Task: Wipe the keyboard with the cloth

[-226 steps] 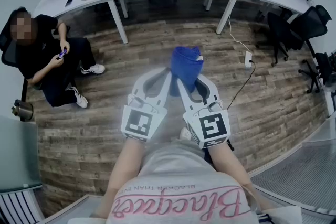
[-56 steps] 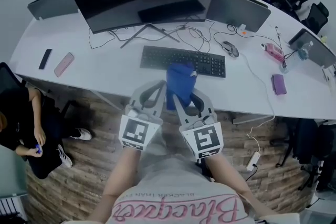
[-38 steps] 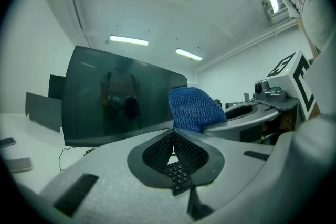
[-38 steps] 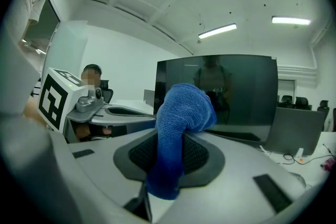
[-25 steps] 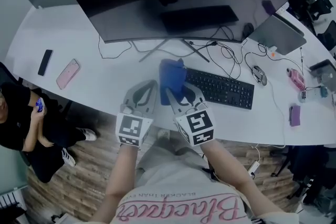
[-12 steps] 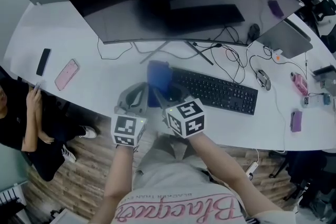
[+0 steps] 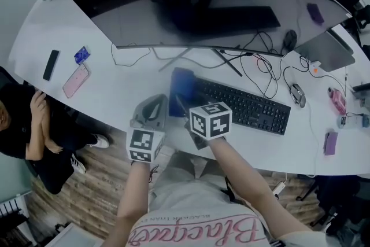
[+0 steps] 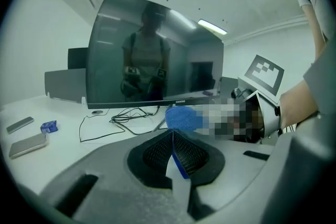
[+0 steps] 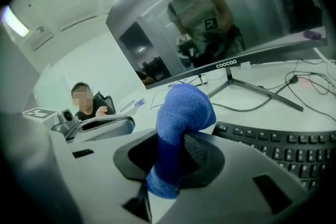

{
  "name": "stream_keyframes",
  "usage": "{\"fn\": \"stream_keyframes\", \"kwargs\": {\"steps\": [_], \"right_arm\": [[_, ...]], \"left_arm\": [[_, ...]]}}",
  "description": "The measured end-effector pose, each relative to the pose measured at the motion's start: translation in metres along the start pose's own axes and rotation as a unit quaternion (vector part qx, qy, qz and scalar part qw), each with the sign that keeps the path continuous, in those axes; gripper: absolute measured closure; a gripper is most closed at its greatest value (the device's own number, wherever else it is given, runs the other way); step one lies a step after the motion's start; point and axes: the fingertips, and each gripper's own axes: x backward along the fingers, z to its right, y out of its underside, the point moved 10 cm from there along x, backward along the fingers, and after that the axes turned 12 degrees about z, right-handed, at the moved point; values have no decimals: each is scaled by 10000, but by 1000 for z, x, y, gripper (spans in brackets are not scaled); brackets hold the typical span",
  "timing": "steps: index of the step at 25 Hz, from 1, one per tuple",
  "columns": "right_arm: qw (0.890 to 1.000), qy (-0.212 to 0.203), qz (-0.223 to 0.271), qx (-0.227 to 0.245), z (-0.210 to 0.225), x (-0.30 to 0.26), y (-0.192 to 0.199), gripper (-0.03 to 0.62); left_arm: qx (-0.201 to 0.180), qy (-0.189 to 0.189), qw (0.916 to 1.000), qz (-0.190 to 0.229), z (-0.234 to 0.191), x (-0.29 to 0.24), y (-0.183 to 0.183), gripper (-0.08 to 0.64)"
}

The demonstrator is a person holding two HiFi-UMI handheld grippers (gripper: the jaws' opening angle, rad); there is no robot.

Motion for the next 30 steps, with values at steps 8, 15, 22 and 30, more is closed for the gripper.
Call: {"fn": "stream_keyframes", "kwargs": {"steps": [8,15,22,30], "right_arm": [[9966,674,-468,116,26,11,4,503],[9928,903,-660,437,37,26,2,503],[9903,1045,-739,532,51,44,1,503],[9892,1090,-809,560,74,72,-1,503]], "left_arm": [[32,201,9997,-118,14,-22,7,554],[39,417,9989,-208,36,-38,7,554],[53,526,9980,-358,60,-53,9,554],[30,619,9972,-424,96,-68,4,554]]}}
